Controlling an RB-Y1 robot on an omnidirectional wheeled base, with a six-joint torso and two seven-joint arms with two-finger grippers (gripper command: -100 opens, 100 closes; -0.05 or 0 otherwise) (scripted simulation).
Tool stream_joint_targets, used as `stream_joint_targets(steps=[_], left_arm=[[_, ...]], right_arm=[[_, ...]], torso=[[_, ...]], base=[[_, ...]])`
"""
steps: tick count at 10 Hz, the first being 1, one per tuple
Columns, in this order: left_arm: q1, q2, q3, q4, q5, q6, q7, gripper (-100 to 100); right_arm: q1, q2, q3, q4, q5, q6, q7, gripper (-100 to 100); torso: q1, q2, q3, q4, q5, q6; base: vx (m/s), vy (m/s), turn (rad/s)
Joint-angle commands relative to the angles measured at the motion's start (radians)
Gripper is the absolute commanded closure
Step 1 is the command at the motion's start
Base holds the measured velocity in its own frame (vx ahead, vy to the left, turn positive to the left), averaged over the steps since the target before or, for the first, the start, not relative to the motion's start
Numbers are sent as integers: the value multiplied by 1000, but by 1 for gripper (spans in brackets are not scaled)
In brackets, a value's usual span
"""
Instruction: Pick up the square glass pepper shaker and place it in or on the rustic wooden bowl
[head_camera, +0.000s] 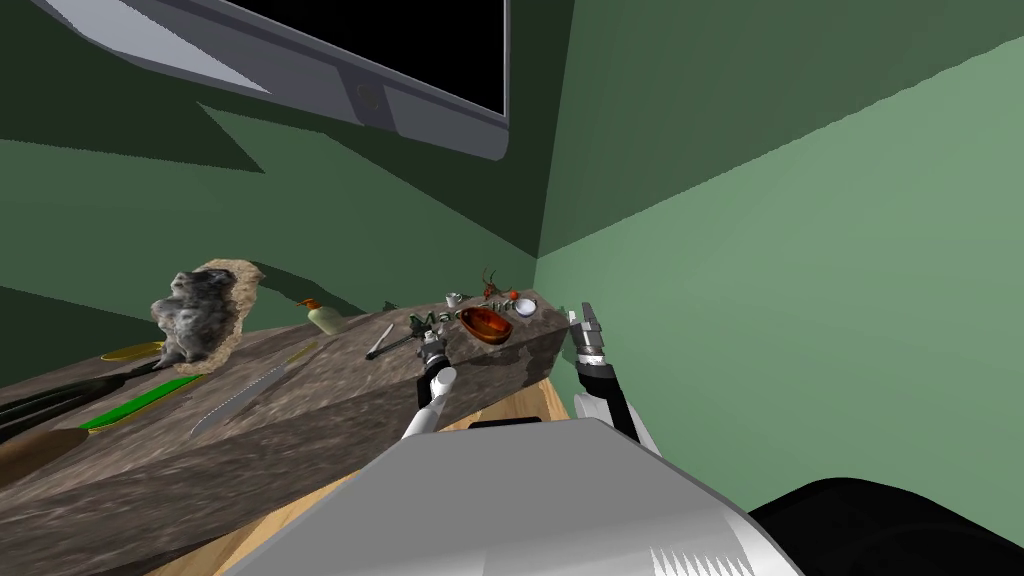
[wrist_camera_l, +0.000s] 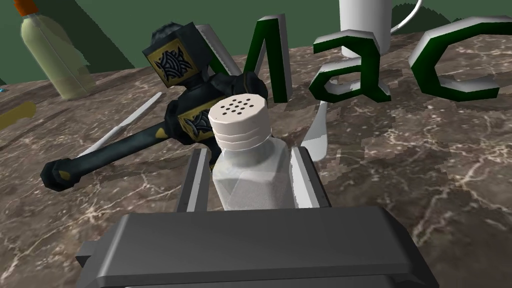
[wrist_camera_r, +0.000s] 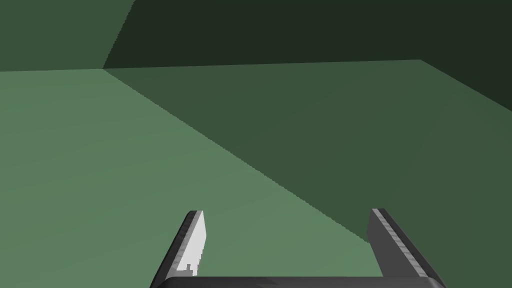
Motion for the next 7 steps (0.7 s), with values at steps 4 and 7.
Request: stream_joint_targets(steps=[4,7], left_arm=[[-44,61,25,-26,37,-4,-94,100],[-74,81,47,-57,70,-6,-175,100]], right_arm=[[0,0,0,0,0,0,0,0],[0,0,0,0,0,0,0,0]], torso=[[-2,3,2,1,-1,-1],[0,3,2,1,0,-2]], base=[[-116,-114,74],[-116,-90,89]])
